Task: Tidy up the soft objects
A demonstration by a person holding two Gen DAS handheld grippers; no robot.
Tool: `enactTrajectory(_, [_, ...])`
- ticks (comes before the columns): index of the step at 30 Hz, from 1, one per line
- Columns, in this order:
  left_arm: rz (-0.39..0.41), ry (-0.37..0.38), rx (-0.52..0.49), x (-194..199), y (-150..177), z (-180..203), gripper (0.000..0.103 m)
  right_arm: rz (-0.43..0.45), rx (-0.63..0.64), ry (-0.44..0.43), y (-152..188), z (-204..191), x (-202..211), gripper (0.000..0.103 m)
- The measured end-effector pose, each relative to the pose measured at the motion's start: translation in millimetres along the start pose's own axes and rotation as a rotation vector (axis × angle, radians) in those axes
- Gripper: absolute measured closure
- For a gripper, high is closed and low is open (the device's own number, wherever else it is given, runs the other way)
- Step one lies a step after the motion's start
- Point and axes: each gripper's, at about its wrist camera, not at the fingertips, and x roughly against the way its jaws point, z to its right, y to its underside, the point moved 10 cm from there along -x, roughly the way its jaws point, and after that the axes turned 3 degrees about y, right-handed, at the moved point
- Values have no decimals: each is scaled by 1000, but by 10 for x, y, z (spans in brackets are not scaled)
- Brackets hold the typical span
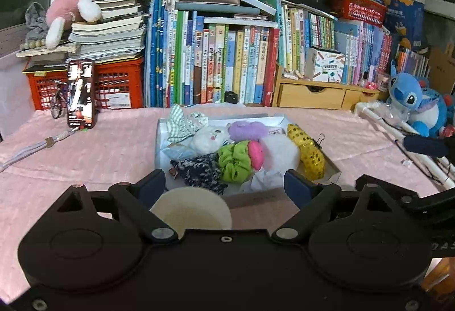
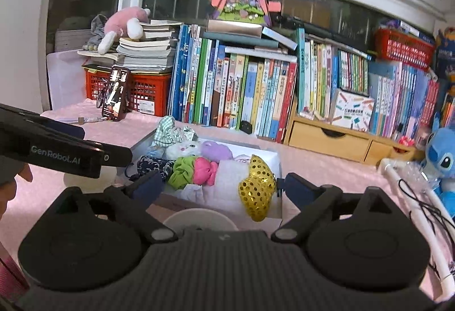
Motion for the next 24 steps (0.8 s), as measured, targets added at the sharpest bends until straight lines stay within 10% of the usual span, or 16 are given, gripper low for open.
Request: enactTrajectory(24, [15,-82,-3,262,856,-100,12,24,-90,53,714,-11,189,0])
